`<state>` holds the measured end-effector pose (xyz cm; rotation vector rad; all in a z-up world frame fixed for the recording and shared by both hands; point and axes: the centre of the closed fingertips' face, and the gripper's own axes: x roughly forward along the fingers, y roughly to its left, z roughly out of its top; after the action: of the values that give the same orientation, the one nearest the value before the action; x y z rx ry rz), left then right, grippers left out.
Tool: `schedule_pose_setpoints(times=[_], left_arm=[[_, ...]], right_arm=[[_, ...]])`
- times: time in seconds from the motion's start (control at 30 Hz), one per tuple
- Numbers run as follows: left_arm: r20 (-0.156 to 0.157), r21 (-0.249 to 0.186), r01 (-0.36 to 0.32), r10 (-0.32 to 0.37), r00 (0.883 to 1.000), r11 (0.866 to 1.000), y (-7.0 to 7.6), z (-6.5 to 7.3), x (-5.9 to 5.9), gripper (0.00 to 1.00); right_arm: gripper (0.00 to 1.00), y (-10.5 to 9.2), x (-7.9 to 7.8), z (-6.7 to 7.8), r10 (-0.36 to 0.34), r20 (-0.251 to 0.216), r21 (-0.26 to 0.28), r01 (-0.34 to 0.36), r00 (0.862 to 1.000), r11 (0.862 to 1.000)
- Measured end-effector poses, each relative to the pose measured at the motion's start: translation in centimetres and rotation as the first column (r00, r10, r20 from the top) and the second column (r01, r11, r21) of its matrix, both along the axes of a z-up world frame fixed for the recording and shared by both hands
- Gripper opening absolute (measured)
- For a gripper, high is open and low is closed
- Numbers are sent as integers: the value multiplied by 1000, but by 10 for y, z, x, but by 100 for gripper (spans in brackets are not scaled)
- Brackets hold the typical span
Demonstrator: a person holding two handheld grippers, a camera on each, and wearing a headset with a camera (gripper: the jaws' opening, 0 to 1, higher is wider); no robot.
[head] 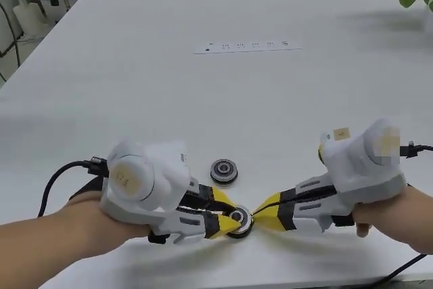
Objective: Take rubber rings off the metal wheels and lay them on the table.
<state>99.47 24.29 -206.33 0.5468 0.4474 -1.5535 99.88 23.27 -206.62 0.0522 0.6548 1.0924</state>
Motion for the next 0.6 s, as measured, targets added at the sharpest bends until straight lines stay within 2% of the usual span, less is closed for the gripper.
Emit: schedule_pose_setpoints(times=[0.03,0.07,0.1,0.33,0.6], left_arm=[[1,1,0,0,1000,1000,0,0,0,7],[2,2,0,0,1000,1000,-1,0,0,7],[-3,6,-3,3,1000,1000,-1,0,1,7],[-2,23,-15,16,1000,1000,-1,0,1,7],[-12,19,-21,21,1000,1000,-1,-1,1,7]], right_arm=[[0,0,0,1,-3,-12,5,3,1000,1000],[0,-2,0,-2,6,-5,-21,-6,1000,1000],[0,0,0,-2,12,9,-23,-12,1000,1000],[0,1,0,0,-5,-16,1,5,1000,1000],[0,4,-1,2,-1,-21,6,1,1000,1000]])
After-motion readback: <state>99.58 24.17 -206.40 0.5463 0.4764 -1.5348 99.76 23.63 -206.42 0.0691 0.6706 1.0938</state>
